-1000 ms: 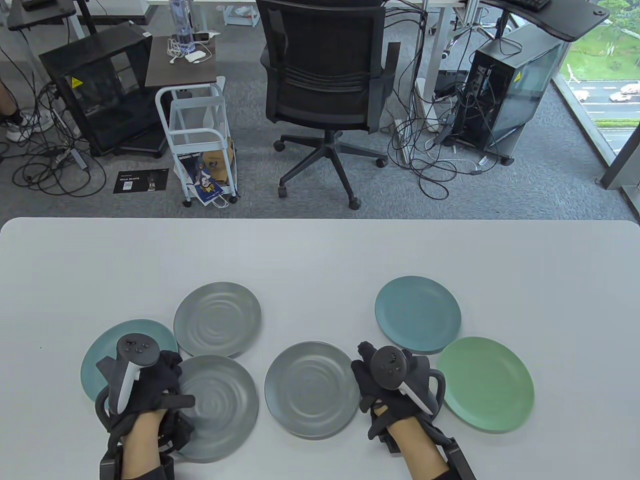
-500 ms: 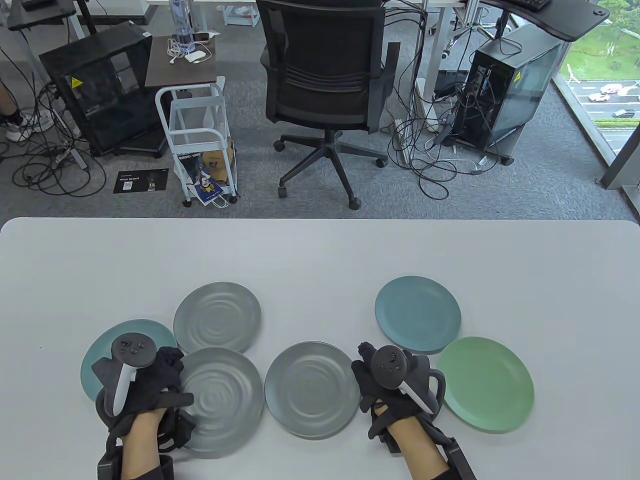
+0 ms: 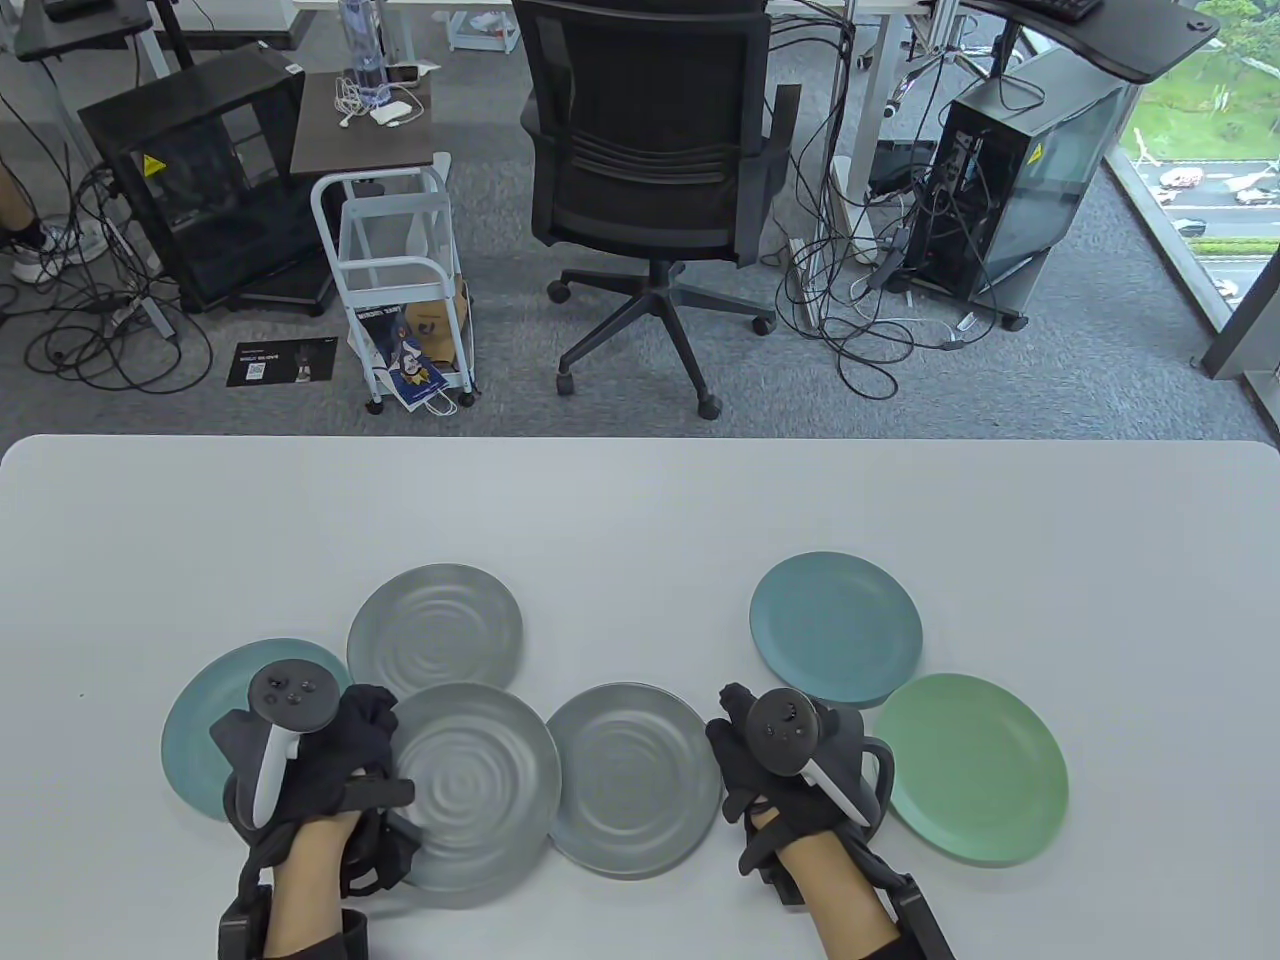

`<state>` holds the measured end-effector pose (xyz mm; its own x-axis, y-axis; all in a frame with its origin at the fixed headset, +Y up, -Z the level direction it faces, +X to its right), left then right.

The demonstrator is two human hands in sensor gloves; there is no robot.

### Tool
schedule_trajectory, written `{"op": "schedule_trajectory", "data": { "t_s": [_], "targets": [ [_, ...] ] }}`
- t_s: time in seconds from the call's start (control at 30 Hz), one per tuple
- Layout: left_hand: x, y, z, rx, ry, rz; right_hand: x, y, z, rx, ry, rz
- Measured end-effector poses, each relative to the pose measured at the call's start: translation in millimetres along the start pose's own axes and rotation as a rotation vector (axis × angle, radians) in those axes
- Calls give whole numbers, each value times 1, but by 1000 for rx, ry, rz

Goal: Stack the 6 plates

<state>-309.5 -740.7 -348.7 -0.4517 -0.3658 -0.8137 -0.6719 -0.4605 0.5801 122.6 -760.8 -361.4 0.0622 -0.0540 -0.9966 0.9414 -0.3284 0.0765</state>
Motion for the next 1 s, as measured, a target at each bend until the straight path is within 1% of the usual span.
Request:
{"op": "schedule_trajectory", "data": {
  "t_s": [0.27,0.57,0.67,0.83,1.0],
  "targets": [
    [-11,-42,-17,42,14,-69,2,5,-2,15,3,14],
    [-14,-81,-49,56,97,-119,3,12,-10,39,25,34],
    [-15,-92,-54,64,97,-136,3,14,-10,39,23,39],
    [-17,-102,-62,81,99,-148,4,17,-13,39,38,54],
    [-11,-101,-76,45,161,-149,3,18,-13,36,39,57]
  ]
}}
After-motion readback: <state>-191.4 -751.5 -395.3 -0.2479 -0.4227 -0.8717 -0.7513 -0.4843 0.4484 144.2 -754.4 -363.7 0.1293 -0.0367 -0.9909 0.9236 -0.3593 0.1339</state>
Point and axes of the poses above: the tracker on the back of each hand, its own y axis roughly to the little-finger side, its own x axis roughly from the wrist to the fingertips, z = x × y, the point moved 2 cm from there along x, roughly from the wrist to the fingertips, and after that the axes turned 7 degrees about z, right-handed, at the moved point
